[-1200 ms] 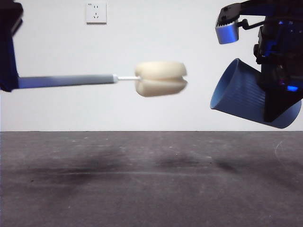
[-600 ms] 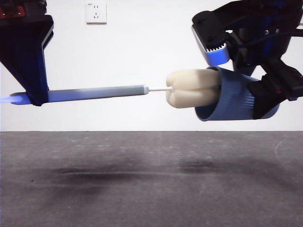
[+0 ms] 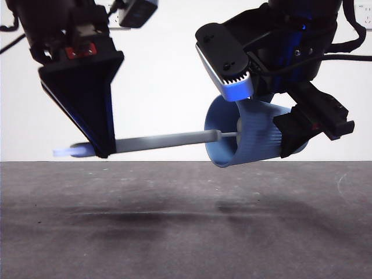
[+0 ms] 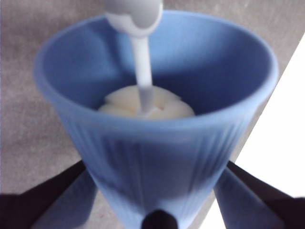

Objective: Pick up the cup brush,pick up the cup,insert the brush into the cup,clean the cup,put the cup brush back,put the cup back to the fixed position on the table

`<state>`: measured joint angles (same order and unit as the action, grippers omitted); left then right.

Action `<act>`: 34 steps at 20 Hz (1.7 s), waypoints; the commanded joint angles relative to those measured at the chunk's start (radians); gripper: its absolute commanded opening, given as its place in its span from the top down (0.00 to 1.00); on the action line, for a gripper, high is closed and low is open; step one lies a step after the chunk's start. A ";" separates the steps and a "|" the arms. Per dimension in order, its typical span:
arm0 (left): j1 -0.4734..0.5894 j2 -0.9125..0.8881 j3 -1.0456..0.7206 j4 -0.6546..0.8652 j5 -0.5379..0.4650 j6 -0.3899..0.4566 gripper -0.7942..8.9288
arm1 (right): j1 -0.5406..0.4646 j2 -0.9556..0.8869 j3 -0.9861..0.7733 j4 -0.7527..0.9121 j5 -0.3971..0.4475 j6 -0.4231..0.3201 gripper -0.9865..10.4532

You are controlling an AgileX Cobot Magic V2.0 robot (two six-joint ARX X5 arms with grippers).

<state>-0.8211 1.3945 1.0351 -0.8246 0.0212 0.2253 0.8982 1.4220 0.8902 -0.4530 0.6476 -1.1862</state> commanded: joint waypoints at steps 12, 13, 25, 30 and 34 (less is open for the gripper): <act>0.018 -0.094 0.002 -0.277 -0.150 -0.068 0.93 | 0.037 0.013 0.003 -0.005 0.016 0.057 0.93; 0.018 -0.114 0.002 -0.298 -0.151 -0.068 0.93 | 0.037 0.013 0.003 -0.004 0.016 0.057 0.93; -0.002 -0.091 0.002 -0.219 -0.037 -0.064 0.93 | 0.039 0.013 0.003 0.013 0.003 0.056 0.93; -0.048 0.025 0.002 -0.041 0.018 -0.108 0.93 | 0.055 0.013 0.003 0.021 -0.024 0.057 0.93; -0.077 0.041 0.002 -0.026 0.027 -0.129 0.93 | 0.058 0.013 0.003 0.014 -0.019 0.073 0.93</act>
<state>-0.8883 1.4357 1.0351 -0.8837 0.0303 0.0856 0.9432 1.4246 0.8902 -0.4625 0.6540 -1.1404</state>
